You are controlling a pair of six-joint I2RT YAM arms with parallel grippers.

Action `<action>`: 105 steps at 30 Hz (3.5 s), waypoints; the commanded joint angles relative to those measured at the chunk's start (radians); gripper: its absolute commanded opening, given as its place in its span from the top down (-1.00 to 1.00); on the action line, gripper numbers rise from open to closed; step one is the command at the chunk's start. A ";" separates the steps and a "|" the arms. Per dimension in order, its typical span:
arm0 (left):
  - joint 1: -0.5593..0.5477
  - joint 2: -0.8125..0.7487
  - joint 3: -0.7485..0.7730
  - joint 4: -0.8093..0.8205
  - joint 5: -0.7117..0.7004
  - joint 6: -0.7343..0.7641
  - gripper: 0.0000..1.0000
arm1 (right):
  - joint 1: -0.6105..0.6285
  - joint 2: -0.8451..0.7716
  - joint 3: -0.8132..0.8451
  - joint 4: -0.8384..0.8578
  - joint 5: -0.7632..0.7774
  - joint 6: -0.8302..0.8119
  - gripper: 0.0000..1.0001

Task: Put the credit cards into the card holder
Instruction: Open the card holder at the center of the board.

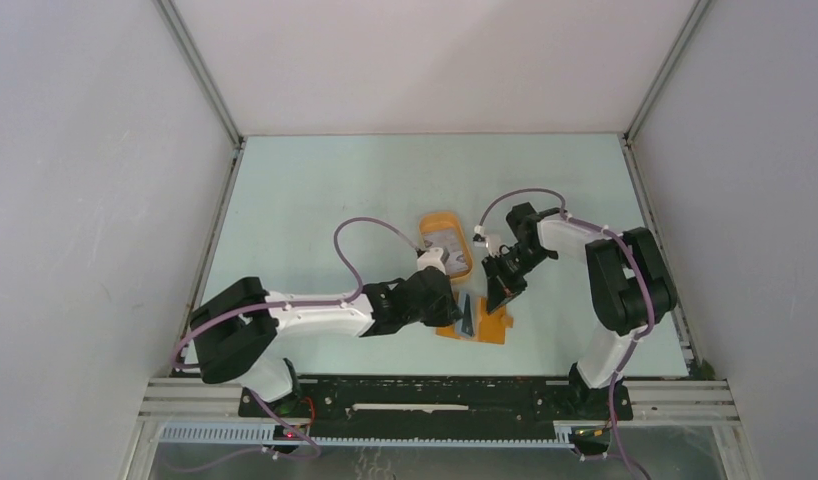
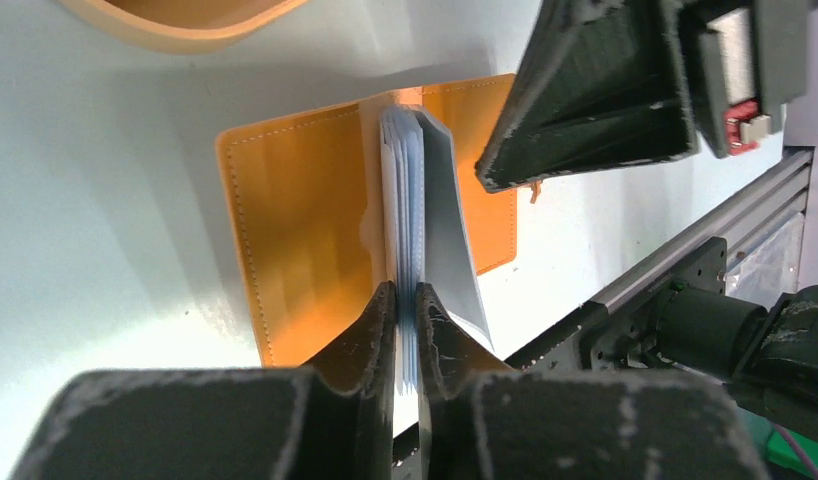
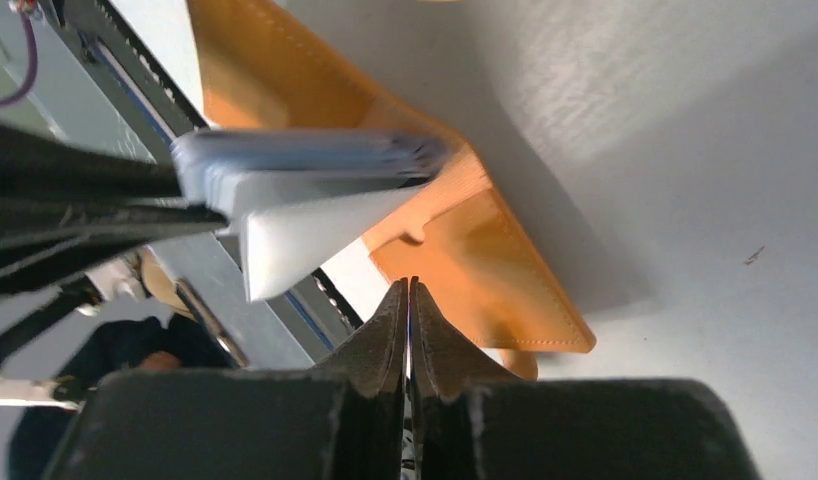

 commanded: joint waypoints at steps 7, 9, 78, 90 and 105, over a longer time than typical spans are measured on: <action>-0.013 0.074 0.087 0.062 0.058 0.020 0.41 | 0.039 0.070 0.028 0.075 0.080 0.201 0.86; -0.013 0.084 0.078 0.109 0.089 0.010 0.37 | 0.035 0.069 0.029 0.074 0.084 0.201 0.86; 0.004 0.041 -0.026 0.141 0.035 0.009 -0.29 | -0.041 0.070 0.044 0.042 0.083 0.162 0.81; -0.011 0.057 0.010 0.142 0.059 0.015 -0.26 | -0.041 0.078 0.048 0.039 0.087 0.158 0.81; -0.010 0.108 0.021 0.171 0.082 0.002 -0.09 | -0.041 0.076 0.049 0.040 0.084 0.157 0.81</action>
